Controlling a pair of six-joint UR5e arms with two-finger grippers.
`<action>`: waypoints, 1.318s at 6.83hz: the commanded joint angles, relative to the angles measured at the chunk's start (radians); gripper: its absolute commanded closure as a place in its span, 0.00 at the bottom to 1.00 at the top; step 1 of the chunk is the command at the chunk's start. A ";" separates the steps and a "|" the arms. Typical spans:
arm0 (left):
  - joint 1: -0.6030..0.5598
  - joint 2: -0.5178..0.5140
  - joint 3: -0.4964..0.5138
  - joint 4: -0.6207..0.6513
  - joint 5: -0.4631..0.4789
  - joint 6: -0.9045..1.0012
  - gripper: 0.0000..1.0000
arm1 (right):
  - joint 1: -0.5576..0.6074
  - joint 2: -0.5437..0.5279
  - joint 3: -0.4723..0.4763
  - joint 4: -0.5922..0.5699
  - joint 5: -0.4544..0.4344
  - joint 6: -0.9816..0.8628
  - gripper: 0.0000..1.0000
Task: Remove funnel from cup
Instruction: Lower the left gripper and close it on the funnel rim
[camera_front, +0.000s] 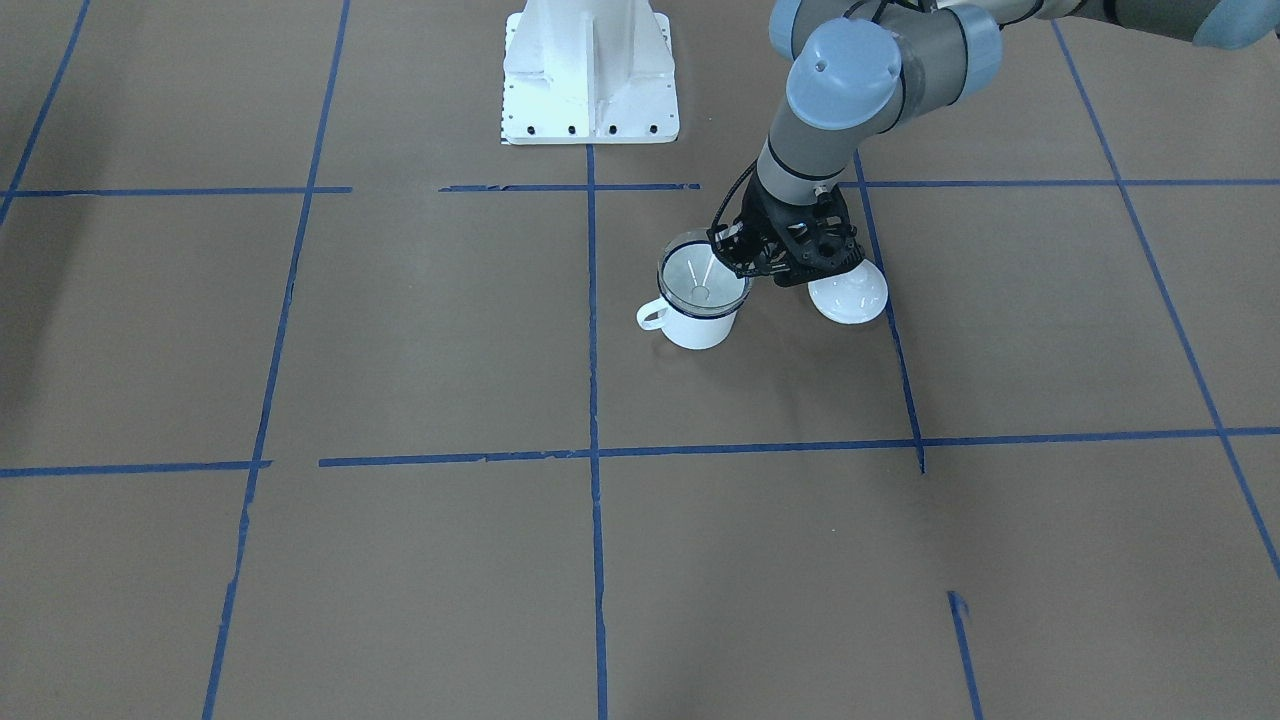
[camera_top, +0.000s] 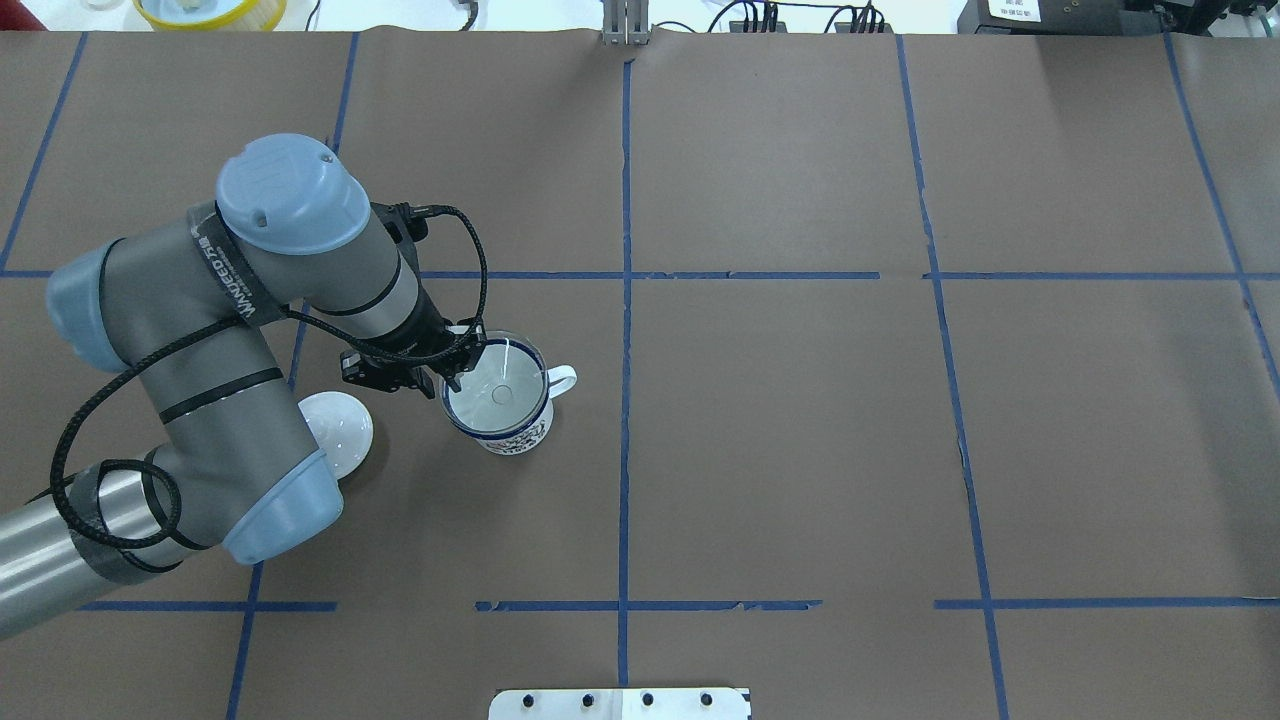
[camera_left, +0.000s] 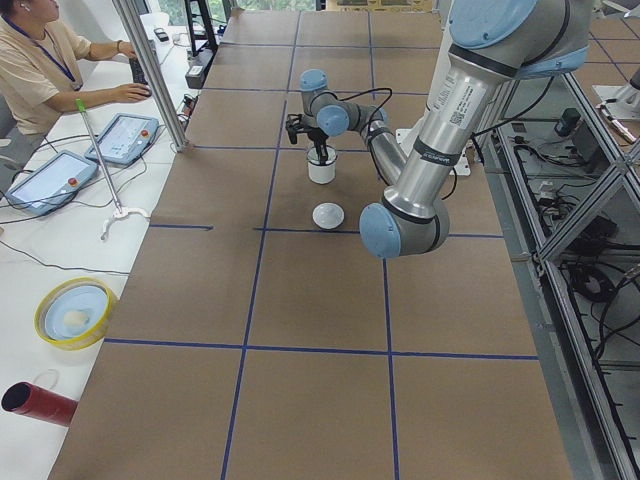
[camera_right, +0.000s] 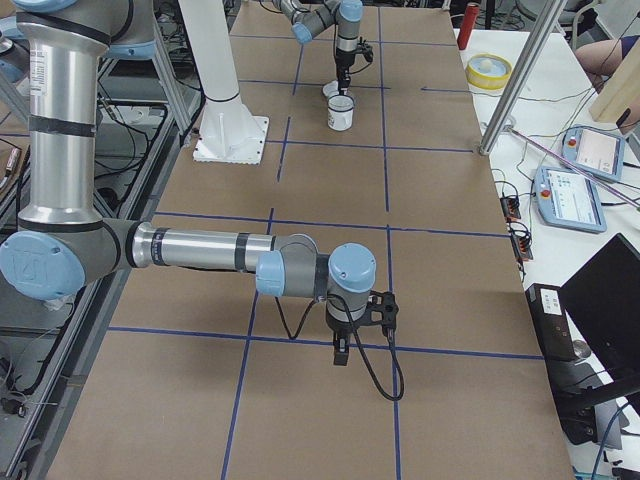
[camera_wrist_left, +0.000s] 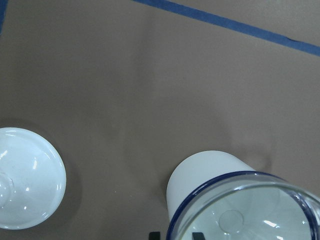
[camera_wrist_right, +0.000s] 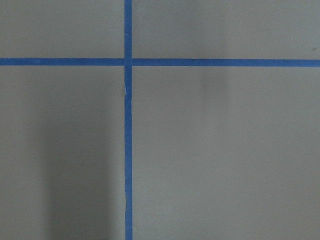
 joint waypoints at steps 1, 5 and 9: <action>0.000 0.000 -0.007 0.000 0.000 0.000 0.76 | 0.000 0.000 0.000 0.000 0.000 0.000 0.00; 0.000 0.001 -0.012 0.002 0.002 -0.002 1.00 | 0.000 0.000 -0.001 0.000 0.000 0.000 0.00; -0.009 0.007 -0.064 0.005 0.003 -0.009 1.00 | 0.000 0.000 -0.001 0.000 0.000 0.000 0.00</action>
